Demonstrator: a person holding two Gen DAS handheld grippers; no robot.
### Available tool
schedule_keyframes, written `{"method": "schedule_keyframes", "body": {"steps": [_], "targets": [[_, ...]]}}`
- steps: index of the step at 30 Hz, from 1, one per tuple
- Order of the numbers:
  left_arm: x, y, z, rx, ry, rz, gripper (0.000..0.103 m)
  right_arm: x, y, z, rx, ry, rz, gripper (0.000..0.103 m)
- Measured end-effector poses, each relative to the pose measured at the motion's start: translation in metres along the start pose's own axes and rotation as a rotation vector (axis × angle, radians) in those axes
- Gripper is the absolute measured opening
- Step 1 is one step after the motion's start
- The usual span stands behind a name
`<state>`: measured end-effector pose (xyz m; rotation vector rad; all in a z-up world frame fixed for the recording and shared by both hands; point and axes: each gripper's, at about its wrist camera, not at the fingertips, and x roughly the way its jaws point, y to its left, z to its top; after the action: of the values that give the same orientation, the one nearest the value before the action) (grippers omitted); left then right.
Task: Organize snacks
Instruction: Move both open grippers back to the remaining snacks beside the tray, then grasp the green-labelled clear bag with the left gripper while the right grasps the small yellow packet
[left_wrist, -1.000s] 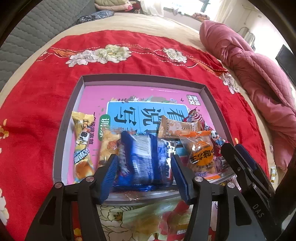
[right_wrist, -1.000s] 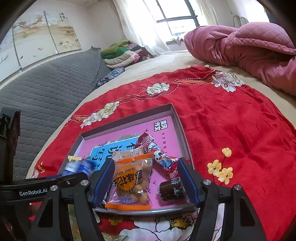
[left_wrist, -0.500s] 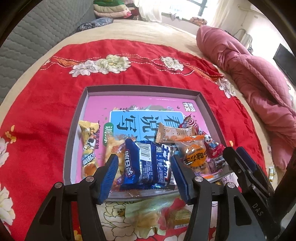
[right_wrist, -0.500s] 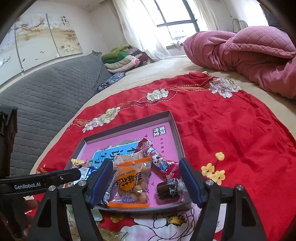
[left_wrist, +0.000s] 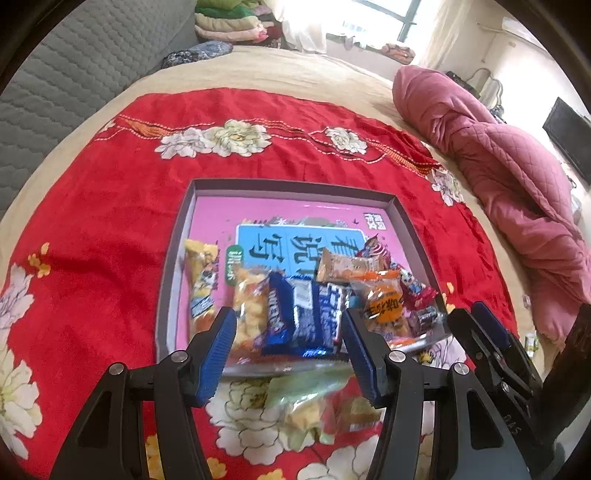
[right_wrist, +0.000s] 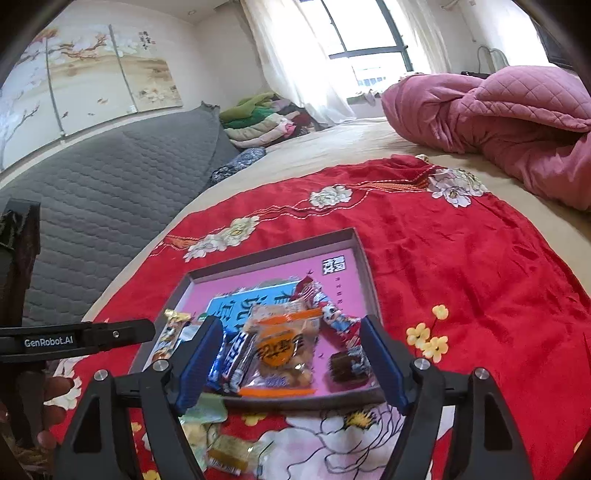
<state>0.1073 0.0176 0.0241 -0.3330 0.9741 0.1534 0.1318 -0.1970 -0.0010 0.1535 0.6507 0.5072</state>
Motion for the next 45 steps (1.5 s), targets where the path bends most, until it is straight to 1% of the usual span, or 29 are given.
{"method": "schedule_keyframes", "body": {"steps": [3, 5, 10, 17, 20, 26, 37, 45], "targets": [[-0.002, 0.007, -0.006, -0.017, 0.016, -0.003, 0.061, -0.004, 0.005, -0.004, -0.010, 0.025, 0.020, 0.077], [-0.002, 0.010, -0.010, -0.021, 0.024, 0.000, 0.061, -0.005, 0.009, -0.009, -0.010, 0.058, 0.027, 0.078], [-0.001, 0.017, -0.022, -0.018, 0.058, -0.005, 0.061, -0.007, 0.016, -0.020, -0.022, 0.114, 0.017, 0.078], [0.008, 0.024, -0.042, -0.032, 0.117, -0.027, 0.061, -0.007, 0.017, -0.040, 0.007, 0.219, 0.017, 0.078], [0.015, 0.026, -0.051, -0.039, 0.149, -0.042, 0.061, -0.005, 0.023, -0.047, -0.010, 0.251, 0.020, 0.078], [0.025, 0.027, -0.057, -0.039, 0.173, -0.051, 0.061, 0.008, 0.035, -0.061, -0.055, 0.324, 0.019, 0.078], [0.045, 0.032, -0.068, -0.082, 0.228, -0.109, 0.061, 0.029, 0.041, -0.075, -0.054, 0.383, -0.009, 0.078], [0.052, 0.032, -0.069, -0.100, 0.240, -0.146, 0.063, 0.039, 0.048, -0.083, -0.116, 0.402, -0.044, 0.077]]}}
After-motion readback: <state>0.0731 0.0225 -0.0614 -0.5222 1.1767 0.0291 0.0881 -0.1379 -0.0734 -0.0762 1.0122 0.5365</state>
